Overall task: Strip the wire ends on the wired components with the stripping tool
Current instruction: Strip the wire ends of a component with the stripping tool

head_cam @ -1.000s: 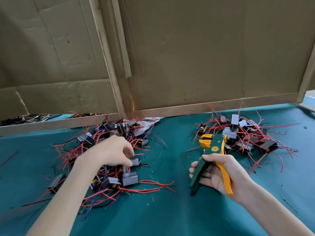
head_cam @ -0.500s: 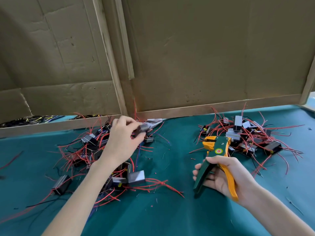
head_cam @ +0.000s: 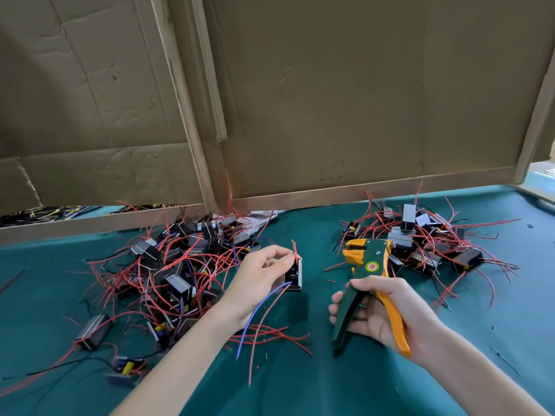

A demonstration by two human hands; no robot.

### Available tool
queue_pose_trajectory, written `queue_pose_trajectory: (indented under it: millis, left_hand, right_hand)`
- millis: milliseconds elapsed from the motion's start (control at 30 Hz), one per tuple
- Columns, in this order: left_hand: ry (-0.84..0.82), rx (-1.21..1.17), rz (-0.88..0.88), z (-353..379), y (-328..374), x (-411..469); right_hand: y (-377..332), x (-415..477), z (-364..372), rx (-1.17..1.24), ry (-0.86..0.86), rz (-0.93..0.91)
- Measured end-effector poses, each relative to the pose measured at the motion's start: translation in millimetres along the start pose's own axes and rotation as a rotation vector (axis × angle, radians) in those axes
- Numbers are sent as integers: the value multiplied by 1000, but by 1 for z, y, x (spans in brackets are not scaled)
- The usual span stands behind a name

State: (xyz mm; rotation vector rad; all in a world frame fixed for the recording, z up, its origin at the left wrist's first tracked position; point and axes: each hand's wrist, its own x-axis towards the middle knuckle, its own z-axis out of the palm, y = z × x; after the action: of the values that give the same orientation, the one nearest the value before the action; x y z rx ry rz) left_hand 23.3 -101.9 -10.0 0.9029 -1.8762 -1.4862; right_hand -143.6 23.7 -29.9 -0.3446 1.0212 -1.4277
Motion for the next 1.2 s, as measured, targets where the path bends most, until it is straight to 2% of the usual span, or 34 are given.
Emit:
queue_pose_trajectory:
  millis: [100,167,433,667,767,1033,1200]
  left_hand:
    - [2,-393,-134,3,1,-2]
    - [0,-508,-139,4,6,-2]
    - [61,-137,166,-8,23,-6]
    - [-71,26,285,-14,30,-10]
    - [-147,96,313,-17,33,-11]
    - [-219,158,289,-22,35,-12]
    - [-242,193,277,-26,40,-14]
  right_hand:
    - [3,-1,1,-7,-61,31]
    - [5,-1,2,-12,-111,57]
    - [9,-9,8,-62,-318,16]
    - [6,-18,14,-146,-392,-36]
    - [5,-21,14,-205,-418,-55]
    - [6,-25,12,-300,-513,-78]
    - [7,-25,12,-331,-514,-84]
